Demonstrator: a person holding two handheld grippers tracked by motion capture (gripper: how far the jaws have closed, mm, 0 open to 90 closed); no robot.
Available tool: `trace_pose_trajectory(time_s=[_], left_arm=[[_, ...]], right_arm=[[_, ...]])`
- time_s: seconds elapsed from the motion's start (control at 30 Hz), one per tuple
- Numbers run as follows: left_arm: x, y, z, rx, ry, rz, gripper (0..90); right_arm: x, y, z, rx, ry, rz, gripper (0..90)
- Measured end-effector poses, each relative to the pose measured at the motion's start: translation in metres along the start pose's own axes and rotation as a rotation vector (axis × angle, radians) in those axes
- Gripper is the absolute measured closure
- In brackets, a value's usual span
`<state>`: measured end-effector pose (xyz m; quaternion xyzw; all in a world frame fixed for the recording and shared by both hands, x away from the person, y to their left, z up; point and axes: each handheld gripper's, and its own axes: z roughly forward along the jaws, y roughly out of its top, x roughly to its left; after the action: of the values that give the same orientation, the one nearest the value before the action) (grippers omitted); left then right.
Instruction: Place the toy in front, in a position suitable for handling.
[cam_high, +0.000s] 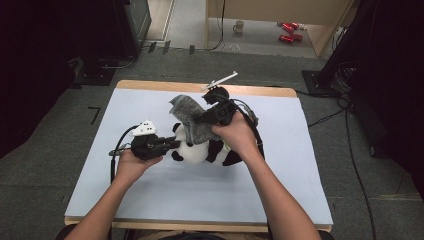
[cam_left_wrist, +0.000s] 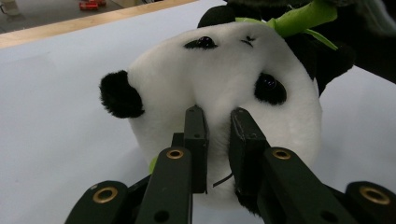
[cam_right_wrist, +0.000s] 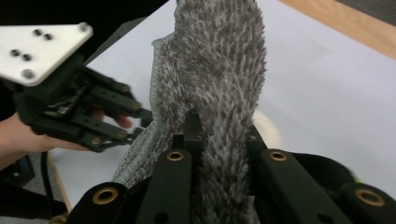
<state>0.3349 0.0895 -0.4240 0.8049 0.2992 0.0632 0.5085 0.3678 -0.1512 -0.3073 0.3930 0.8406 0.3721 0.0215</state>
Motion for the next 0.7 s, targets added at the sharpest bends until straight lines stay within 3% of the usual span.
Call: trace_pose_trajectory(time_s=[0.17,0.23,0.4,0.53,0.7], left_arm=[[-0.001,0.000,0.000,-0.002,-0.001,-0.001,79.2],[-0.001,0.001,0.000,0.000,0.001,0.001,79.3],[-0.001,0.000,0.000,0.020,0.000,0.004,79.5],[-0.003,-0.001,0.002,0.025,0.006,0.017,79.5],[0.000,-0.001,0.003,0.040,0.018,0.003,79.5]], right_arm=[[0.017,-0.006,0.018,0.030,0.033,-0.007,80.3],[0.019,-0.012,0.027,0.050,0.025,-0.013,80.3],[0.009,-0.028,0.037,0.045,0.020,0.018,80.3],[0.001,-0.038,0.034,0.042,0.012,0.023,80.2],[-0.005,-0.048,0.024,0.058,-0.027,0.026,80.2]])
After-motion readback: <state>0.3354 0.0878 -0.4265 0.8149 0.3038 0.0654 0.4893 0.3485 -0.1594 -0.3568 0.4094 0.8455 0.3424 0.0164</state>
